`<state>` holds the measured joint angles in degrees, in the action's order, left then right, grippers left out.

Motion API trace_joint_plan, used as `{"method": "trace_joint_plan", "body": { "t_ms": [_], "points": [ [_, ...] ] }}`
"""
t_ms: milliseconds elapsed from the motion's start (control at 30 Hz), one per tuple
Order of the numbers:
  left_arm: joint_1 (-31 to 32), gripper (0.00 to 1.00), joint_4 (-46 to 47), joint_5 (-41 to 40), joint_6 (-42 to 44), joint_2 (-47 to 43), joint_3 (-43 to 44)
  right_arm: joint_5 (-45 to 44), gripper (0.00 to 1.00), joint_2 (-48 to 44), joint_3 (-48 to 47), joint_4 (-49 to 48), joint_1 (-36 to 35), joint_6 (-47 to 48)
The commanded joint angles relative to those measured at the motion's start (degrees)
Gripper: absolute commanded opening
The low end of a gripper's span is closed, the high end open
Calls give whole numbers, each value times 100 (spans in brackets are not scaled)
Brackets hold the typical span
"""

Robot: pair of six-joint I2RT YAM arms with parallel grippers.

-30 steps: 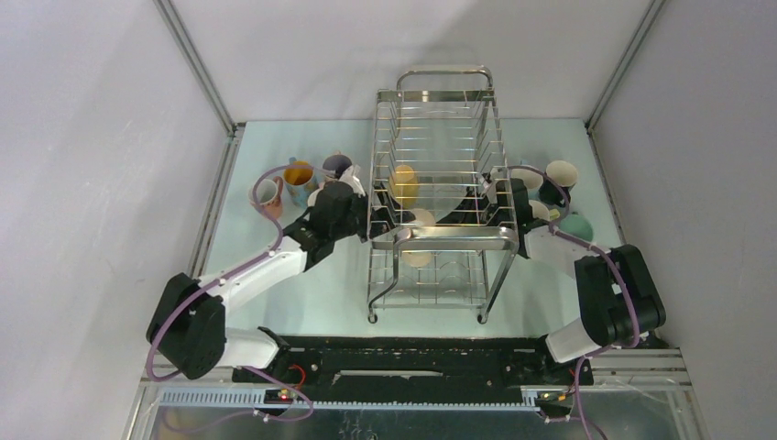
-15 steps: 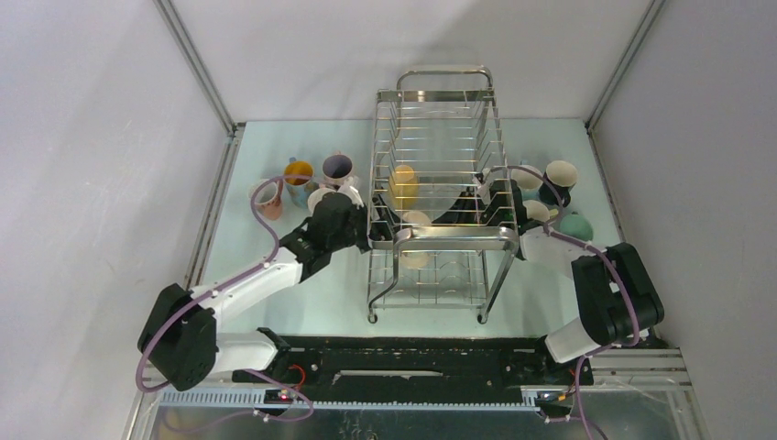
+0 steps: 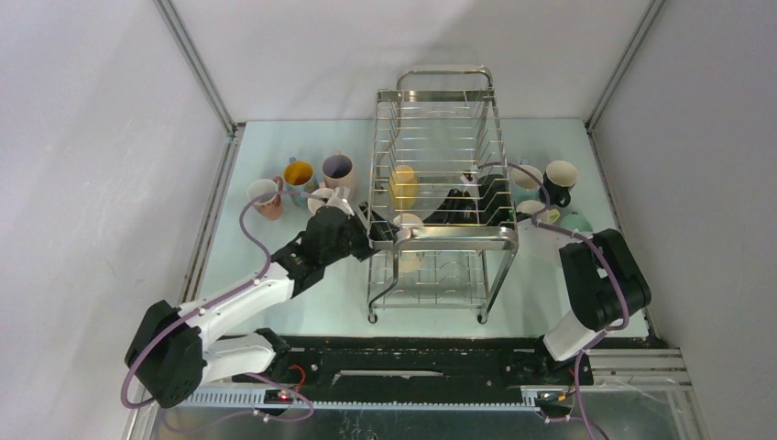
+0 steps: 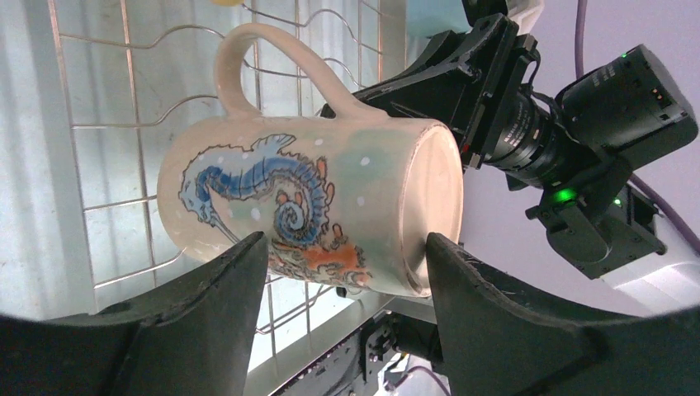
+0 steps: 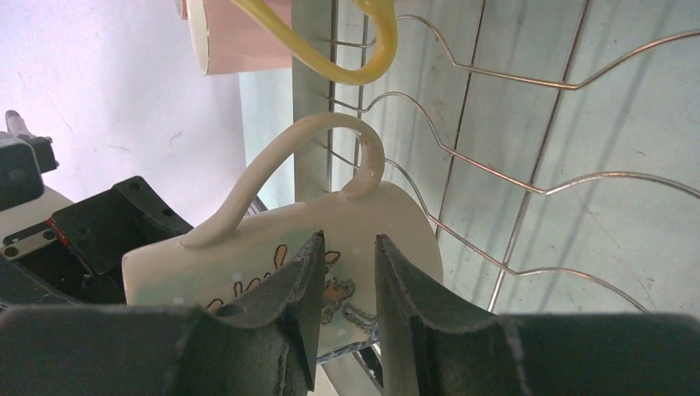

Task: Unload the cups from the dish rack
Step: Move the cup to the dish rack.

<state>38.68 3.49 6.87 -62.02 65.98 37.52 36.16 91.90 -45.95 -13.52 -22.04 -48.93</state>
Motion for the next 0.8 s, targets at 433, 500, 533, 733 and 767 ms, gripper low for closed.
{"method": "trace_joint_plan", "body": {
  "t_ms": [433,500,533,733,767],
  "points": [
    [-257,92,-108,-285,370,-422,55,49,36,400,-546,129,-121,229],
    [-326,92,-96,-142,505,-458,100,32,35,391,-546,130,-123,211],
    [-354,92,-101,-82,555,-464,124,20,35,383,-546,135,-137,213],
    [-432,96,-198,46,647,-597,218,-80,35,275,-547,262,-212,279],
    [-485,96,-218,54,598,-611,233,-89,35,255,-546,313,-216,299]
  ]
}}
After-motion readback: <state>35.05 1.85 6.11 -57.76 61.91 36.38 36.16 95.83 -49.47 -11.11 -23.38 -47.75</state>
